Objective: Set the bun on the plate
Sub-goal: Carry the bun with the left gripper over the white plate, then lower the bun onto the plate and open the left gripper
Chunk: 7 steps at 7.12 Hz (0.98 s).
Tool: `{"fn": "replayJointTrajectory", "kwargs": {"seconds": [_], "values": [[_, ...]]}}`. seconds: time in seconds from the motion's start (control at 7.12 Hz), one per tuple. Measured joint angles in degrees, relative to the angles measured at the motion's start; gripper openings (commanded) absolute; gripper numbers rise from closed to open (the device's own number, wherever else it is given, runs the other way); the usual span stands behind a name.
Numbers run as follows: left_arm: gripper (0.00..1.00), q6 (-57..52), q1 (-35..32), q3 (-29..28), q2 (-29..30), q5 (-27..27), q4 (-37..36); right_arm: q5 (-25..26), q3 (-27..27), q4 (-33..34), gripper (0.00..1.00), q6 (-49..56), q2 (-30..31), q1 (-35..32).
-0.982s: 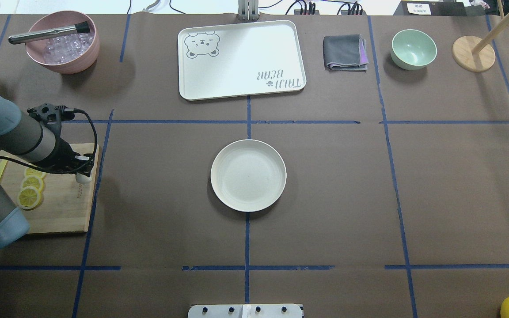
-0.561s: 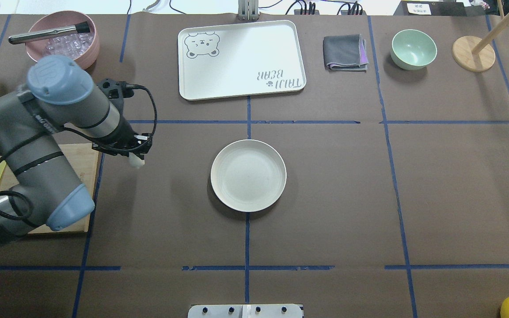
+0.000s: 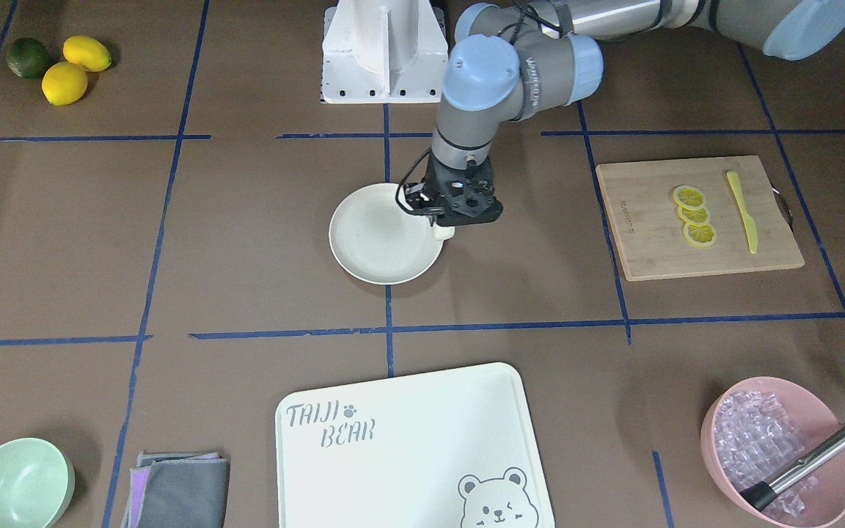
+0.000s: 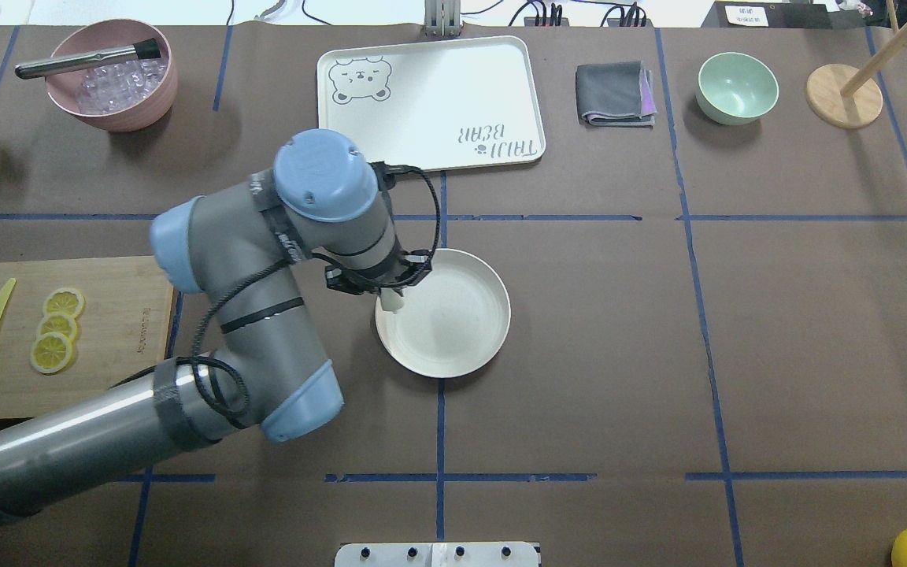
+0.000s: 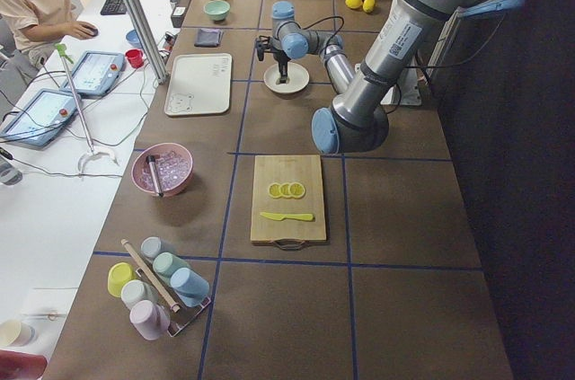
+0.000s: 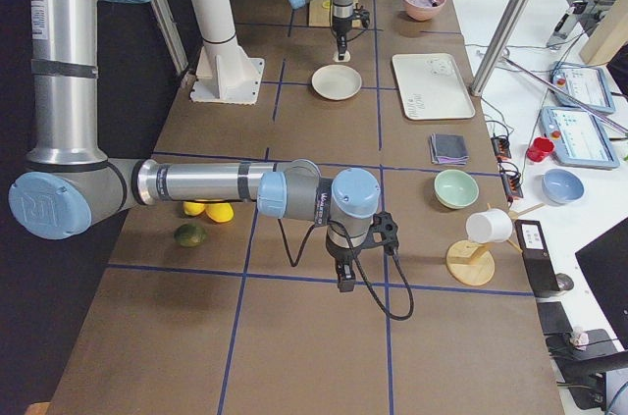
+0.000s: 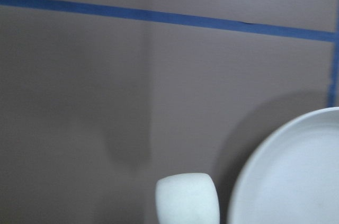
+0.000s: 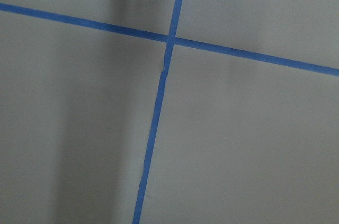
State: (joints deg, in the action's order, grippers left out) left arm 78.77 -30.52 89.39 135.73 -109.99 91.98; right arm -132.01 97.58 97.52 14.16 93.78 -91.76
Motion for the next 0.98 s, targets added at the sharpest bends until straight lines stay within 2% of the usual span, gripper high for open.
{"fn": "replayJointTrajectory", "kwargs": {"seconds": [0.14,0.28,0.56,0.7,0.98], "values": [[0.31,1.86,1.87,-4.25,3.67,1.90,0.35,0.00,0.00,0.02,1.00,-0.01,0.00,0.00],[0.60,2.80,3.58,-7.31,5.66,3.66,0.75,0.00,-0.01,0.03,1.00,-0.01,0.00,0.00],[0.90,2.92,5.06,-9.64,6.52,5.19,1.20,0.00,-0.05,0.03,1.00,-0.01,0.00,0.00],[0.99,2.69,5.19,-9.94,6.48,5.38,1.27,0.00,-0.08,0.04,1.00,-0.01,0.00,0.00],[0.99,1.68,4.91,-9.65,6.46,5.46,1.33,0.00,-0.08,0.03,1.00,-0.01,0.00,0.00]]}}
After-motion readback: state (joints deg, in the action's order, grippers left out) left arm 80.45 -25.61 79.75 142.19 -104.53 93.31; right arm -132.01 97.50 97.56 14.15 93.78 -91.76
